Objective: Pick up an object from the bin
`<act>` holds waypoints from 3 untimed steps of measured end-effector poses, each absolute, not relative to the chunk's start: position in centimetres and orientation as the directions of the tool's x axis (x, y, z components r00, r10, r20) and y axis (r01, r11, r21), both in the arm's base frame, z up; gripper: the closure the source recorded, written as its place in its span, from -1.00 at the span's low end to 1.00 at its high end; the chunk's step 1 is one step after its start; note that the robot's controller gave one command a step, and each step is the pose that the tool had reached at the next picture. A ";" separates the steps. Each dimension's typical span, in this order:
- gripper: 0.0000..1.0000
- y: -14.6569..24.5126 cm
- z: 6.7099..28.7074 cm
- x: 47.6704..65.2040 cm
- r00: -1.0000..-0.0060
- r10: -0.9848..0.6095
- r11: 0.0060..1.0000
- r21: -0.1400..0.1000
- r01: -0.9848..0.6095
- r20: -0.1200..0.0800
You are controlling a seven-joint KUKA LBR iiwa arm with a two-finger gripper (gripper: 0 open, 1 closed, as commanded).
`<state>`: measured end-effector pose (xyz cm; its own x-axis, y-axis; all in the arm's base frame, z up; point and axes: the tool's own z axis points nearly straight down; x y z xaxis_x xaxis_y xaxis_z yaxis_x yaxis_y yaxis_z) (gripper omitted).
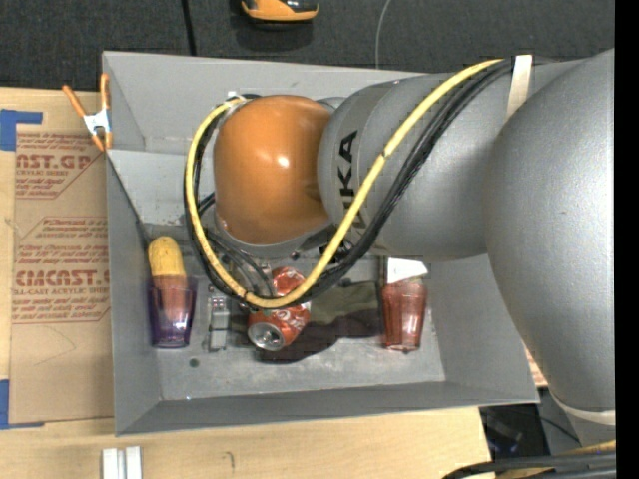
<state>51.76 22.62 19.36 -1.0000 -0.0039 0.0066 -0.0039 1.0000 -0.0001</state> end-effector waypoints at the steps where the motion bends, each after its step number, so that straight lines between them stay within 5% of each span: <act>1: -1.00 22.5 19.8 52.0 -1.000 -0.001 1.000 0.001 -0.001 -0.001; 2: -1.00 17.1 15.1 53.5 -0.948 -0.317 0.948 0.002 -0.317 -0.007; 3: -1.00 13.4 12.8 53.9 -0.948 -0.318 0.948 0.001 -0.318 0.000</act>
Offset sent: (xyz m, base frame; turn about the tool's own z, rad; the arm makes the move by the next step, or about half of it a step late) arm 0.0236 -0.0842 -0.0652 -0.4329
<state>53.86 13.44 12.82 -0.9482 -0.3175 0.0002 -0.3175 0.9482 0.0014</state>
